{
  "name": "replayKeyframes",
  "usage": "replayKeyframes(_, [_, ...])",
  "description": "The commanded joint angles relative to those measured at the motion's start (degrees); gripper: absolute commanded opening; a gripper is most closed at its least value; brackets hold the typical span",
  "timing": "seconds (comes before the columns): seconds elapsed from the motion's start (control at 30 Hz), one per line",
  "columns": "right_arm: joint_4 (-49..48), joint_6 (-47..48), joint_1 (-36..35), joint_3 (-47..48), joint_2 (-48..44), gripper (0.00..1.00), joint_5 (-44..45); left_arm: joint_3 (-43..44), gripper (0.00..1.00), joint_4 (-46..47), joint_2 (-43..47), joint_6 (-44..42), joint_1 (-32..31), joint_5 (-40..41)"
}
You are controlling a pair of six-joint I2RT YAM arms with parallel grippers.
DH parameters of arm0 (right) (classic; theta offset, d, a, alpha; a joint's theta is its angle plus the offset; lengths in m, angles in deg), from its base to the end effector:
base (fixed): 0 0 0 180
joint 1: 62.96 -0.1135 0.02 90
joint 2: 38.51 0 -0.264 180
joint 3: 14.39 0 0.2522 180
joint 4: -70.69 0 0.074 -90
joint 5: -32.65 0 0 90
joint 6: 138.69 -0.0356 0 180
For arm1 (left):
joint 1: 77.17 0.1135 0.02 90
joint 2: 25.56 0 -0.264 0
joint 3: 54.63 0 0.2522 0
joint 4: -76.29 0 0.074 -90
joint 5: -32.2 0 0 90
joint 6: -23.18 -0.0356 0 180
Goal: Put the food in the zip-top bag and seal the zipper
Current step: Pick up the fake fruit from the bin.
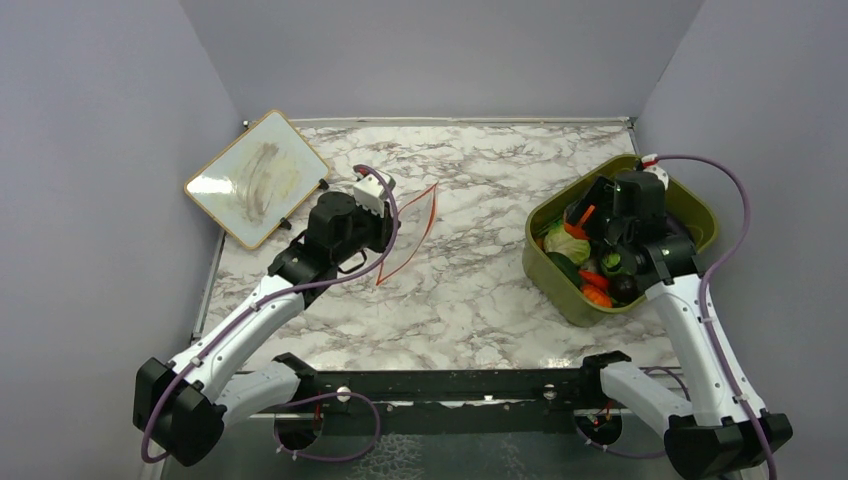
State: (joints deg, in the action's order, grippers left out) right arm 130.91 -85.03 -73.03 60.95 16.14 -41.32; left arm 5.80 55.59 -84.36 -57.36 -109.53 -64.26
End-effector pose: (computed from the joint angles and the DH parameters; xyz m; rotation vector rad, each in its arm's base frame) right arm 0.1855 0.0230 0.3491 0.6500 2.1352 0.1254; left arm 0.1995 -0.1311 0.3108 0.4629 1.8914 -0.5972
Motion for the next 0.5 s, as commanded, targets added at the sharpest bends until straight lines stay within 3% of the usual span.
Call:
replayKeyframes(0.0, [-4.23, 5.76, 0.13, 2.5, -1.88, 0.45, -9.81, 0.95, 0.0, 2.57, -0.89, 1.45, 0.0, -1.09])
replayKeyframes(0.1, [-6.95, 7.38, 0.13, 2.25, -4.18, 0.45, -15.72, 2.71, 0.0, 1.25, -2.46, 1.19, 0.01, -0.49])
replayKeyframes(0.2, [-13.76, 10.39, 0.14, -1.32, -7.05, 0.44, -27.47, 4.01, 0.0, 0.65, -3.33, 0.92, 0.02, -1.77])
replayKeyframes(0.47, [-20.24, 10.9, 0.13, -3.91, -8.49, 0.41, -40.62, 2.49, 0.0, 1.62, -2.91, 1.63, -0.01, -3.39])
